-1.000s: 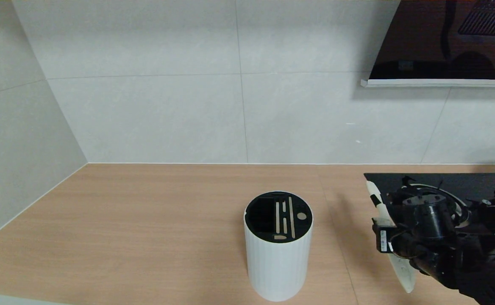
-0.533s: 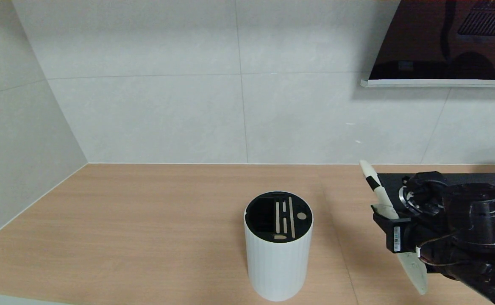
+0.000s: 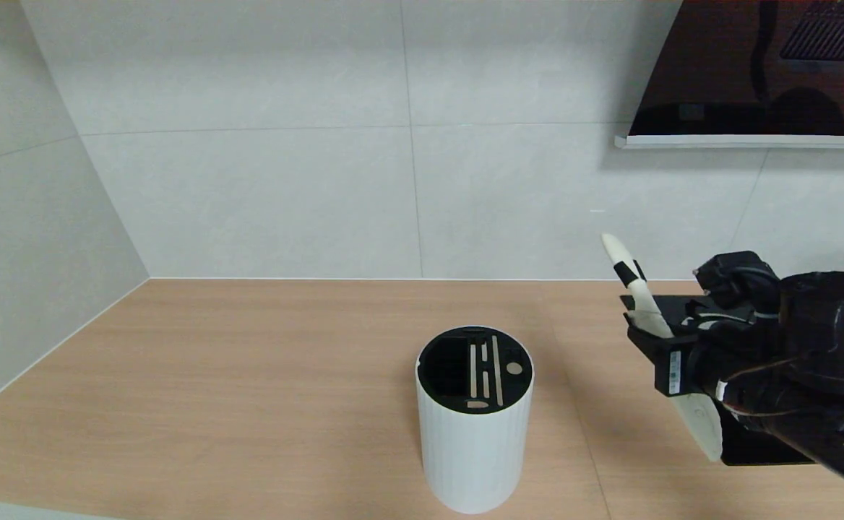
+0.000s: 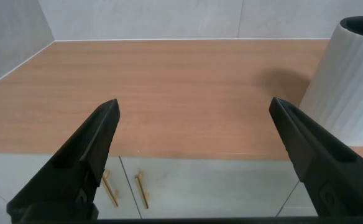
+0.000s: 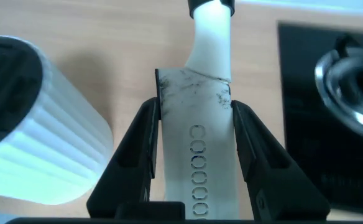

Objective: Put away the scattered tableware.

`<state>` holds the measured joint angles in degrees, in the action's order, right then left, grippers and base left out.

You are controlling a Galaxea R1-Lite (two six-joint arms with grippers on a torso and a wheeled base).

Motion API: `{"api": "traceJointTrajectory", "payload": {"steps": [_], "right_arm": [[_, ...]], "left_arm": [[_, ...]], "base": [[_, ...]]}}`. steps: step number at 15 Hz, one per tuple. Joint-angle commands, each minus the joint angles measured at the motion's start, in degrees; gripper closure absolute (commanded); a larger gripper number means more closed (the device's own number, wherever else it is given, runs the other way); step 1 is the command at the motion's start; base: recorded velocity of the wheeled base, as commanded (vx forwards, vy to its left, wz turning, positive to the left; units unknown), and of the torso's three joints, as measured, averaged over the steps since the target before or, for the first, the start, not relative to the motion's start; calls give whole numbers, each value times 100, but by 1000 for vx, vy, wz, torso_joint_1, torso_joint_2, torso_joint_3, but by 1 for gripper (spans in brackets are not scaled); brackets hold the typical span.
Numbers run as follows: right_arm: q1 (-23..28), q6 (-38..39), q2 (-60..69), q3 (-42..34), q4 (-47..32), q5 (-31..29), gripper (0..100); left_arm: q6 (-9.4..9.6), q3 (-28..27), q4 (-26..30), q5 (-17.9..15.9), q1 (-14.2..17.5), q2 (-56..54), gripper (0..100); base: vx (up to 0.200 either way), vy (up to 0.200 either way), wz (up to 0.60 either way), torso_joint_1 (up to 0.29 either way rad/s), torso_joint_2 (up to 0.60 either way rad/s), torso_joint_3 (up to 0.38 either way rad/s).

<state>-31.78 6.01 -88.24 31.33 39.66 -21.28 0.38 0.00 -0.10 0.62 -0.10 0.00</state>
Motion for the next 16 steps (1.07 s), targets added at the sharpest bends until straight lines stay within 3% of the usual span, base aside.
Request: {"api": "traceJointTrajectory", "payload": {"steps": [1, 3, 4, 5, 7, 9, 10, 11, 12, 14, 15, 16], "right_arm": [[-4, -188, -203, 664, -37, 116, 100], [-12, -197, -466, 1015, -54, 450, 100], [-21, -285, -563, 1262, -142, 582, 100], [-100, -381, -633, 1639, -362, 599, 100], [-346, -381, -792, 2114, -731, 599, 100], [-575, -372, -941, 2044, -696, 546, 100], [-636, -355, -932, 2009, -696, 538, 100], [-953, -258, -836, 1921, -705, 503, 100], [-1296, -170, -651, 1877, -722, 388, 100], [-1612, 41, -484, 1859, -802, 379, 100], [-1788, 392, -502, 1921, -1056, 379, 100], [-1805, 480, -519, 1982, -1188, 379, 100]], "left_arm": [[-11, -18, -52, -1, 1, 9, 0], [-47, -712, 27, -185, -8, 70, 0], [-38, -1195, 379, -546, -69, 448, 0], [-38, -1714, 722, -783, -69, 1134, 0], [6, -2593, 757, -985, -105, 2522, 0], [-11, -3349, 695, -1486, -122, 3929, 0], [6, -3401, 687, -1609, -131, 4184, 0], [120, -3586, 511, -2075, -307, 4957, 0], [68, -3647, 256, -2339, -658, 5388, 0], [-249, -3665, -148, -2400, -992, 5889, 0], [-890, -3691, -553, -2374, -1607, 6381, 0], [-1277, -3709, -711, -2365, -1827, 6565, 0]], "base": [[0, 0, 0, 0, 0, 0], [0, 0, 0, 0, 0, 0], [0, 0, 0, 0, 0, 0], [0, 0, 0, 0, 0, 0], [0, 0, 0, 0, 0, 0], [0, 0, 0, 0, 0, 0], [0, 0, 0, 0, 0, 0], [0, 0, 0, 0, 0, 0], [0, 0, 0, 0, 0, 0], [0, 0, 0, 0, 0, 0], [0, 0, 0, 0, 0, 0], [0, 0, 0, 0, 0, 0]]}}
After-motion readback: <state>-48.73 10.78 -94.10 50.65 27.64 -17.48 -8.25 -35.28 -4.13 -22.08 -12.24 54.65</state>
